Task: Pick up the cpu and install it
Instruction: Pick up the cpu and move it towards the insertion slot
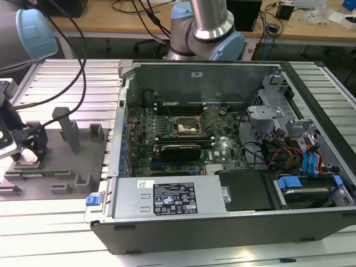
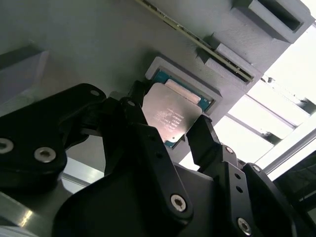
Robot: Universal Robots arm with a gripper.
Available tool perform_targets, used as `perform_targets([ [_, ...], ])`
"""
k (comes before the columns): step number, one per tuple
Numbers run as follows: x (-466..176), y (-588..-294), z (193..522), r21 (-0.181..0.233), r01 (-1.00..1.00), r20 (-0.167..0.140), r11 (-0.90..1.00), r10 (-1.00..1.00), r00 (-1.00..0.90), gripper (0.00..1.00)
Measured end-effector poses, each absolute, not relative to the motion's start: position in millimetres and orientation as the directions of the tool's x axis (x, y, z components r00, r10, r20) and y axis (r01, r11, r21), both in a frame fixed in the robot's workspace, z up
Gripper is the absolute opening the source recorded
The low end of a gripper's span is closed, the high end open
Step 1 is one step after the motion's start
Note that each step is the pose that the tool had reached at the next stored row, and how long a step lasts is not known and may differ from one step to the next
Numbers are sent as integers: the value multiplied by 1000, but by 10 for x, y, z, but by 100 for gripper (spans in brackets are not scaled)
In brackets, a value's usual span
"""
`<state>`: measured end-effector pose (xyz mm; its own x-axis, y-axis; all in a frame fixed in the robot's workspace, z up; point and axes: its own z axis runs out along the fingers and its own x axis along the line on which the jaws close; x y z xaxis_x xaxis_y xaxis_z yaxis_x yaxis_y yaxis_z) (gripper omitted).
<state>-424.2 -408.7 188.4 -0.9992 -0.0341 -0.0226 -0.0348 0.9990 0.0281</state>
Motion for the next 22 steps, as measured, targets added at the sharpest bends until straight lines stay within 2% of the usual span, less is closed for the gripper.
perform_targets([
  [8, -4234, -4081, 1885, 11, -32, -22, 999, -32, -999, 62],
  [22, -4215, -4030, 1881, 9, -22, -22, 1000, -22, -1000, 62],
])
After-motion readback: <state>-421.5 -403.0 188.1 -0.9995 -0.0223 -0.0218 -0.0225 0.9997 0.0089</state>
